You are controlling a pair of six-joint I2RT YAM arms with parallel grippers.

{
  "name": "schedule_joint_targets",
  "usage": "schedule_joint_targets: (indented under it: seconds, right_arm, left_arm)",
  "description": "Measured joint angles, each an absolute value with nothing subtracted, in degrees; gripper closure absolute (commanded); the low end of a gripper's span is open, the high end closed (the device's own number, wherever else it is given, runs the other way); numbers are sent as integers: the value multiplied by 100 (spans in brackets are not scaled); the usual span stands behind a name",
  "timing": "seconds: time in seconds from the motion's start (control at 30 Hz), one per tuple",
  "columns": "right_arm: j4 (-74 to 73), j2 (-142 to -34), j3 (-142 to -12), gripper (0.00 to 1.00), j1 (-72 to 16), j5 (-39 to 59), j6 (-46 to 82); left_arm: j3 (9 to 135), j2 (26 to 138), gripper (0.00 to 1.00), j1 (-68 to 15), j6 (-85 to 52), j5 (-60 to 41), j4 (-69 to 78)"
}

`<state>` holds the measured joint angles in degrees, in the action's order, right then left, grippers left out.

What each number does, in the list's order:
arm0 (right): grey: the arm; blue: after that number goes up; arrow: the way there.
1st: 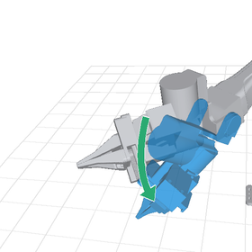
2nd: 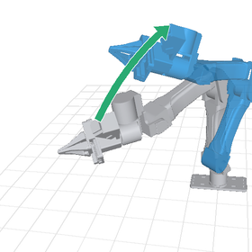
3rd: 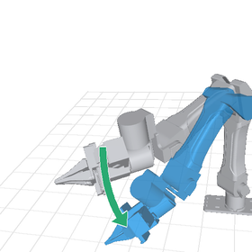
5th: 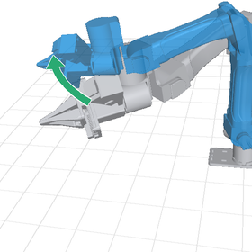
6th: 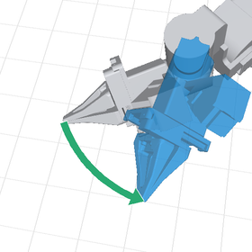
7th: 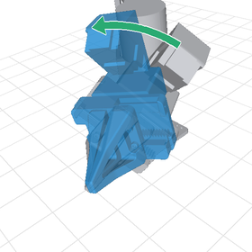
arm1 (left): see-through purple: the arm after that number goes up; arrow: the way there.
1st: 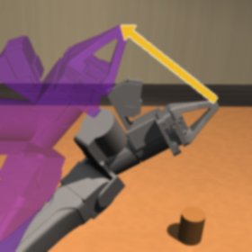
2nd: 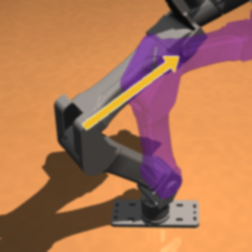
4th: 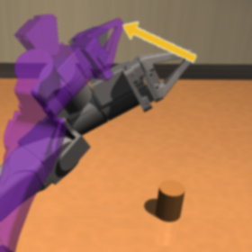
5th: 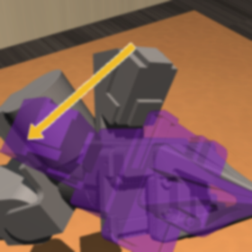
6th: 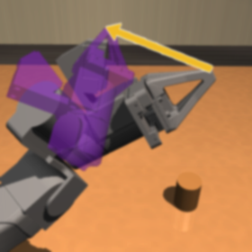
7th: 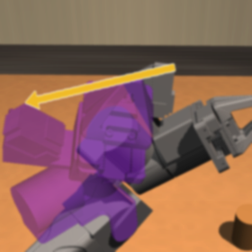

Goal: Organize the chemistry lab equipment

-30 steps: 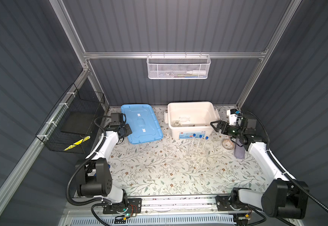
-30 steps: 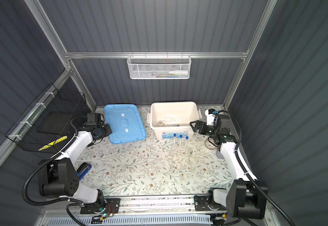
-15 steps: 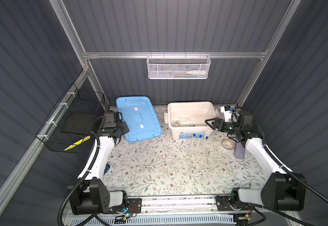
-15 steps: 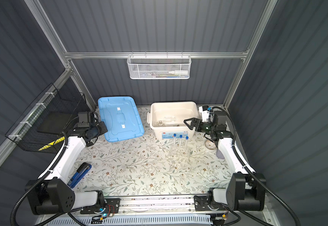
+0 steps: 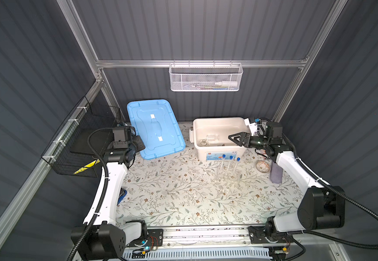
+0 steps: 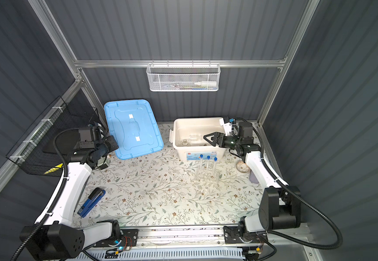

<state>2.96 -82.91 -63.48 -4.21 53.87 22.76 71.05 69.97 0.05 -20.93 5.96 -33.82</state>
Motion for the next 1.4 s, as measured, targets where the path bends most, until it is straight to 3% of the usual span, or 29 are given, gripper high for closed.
schedule_joint_targets:
  seconds: [0.43, 0.8, 1.4]
  right_arm:
    - [32, -8674, -6646, 12, -567, 5577, 2460]
    - [-329, -8871, -6731, 15, -569, 5778, 2779]
    - [-821, -9452, -6882, 22, -567, 5813, 3284]
  left_arm:
    - [7271, 7301, 100, -84, -2161, -395, -3068]
    - [7474, 7964, 100, -1127, -2191, -860, -2504]
    - [7666, 9030, 100, -1822, -2578, -1367, -1406]
